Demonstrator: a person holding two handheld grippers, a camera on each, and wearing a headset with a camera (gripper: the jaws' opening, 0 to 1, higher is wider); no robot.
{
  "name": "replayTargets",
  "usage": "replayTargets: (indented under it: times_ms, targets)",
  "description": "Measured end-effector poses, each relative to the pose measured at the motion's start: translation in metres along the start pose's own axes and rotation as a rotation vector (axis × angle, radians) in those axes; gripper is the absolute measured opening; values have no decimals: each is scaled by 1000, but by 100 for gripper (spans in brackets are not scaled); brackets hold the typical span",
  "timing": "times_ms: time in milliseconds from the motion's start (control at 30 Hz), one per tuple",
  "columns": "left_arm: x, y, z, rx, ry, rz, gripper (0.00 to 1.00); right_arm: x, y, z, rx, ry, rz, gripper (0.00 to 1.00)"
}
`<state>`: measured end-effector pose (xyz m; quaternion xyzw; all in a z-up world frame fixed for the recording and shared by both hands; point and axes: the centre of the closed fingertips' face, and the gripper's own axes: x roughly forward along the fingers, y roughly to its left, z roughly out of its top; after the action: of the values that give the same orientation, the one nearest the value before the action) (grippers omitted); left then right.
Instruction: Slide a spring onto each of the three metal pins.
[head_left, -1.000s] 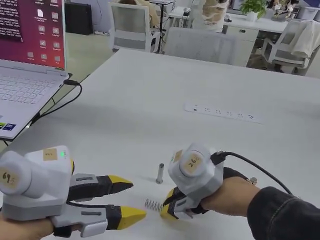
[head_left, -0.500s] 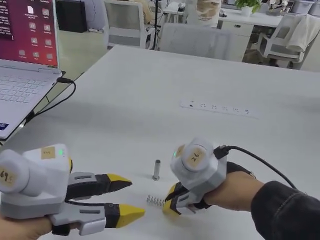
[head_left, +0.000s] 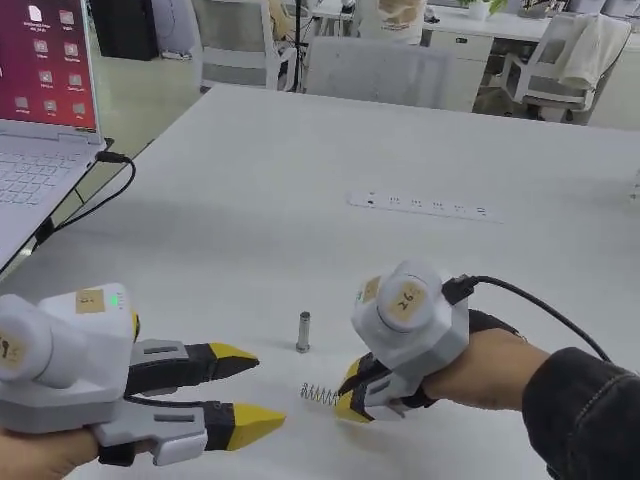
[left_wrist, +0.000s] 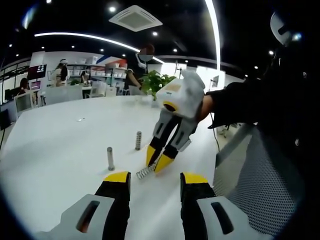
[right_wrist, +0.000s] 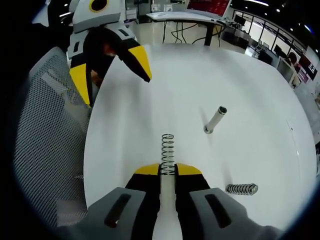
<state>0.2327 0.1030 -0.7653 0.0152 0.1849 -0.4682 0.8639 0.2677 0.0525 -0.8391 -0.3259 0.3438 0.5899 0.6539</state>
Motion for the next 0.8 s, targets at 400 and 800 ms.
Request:
replayTargets:
  times_ms: [400, 800]
  targets:
    - [5, -3, 0, 8, 9, -19, 33, -15, 2, -12, -9, 18, -12, 8]
    - [10, -7, 2, 21, 21, -40, 33, -31, 6, -22, -10, 26, -27, 8]
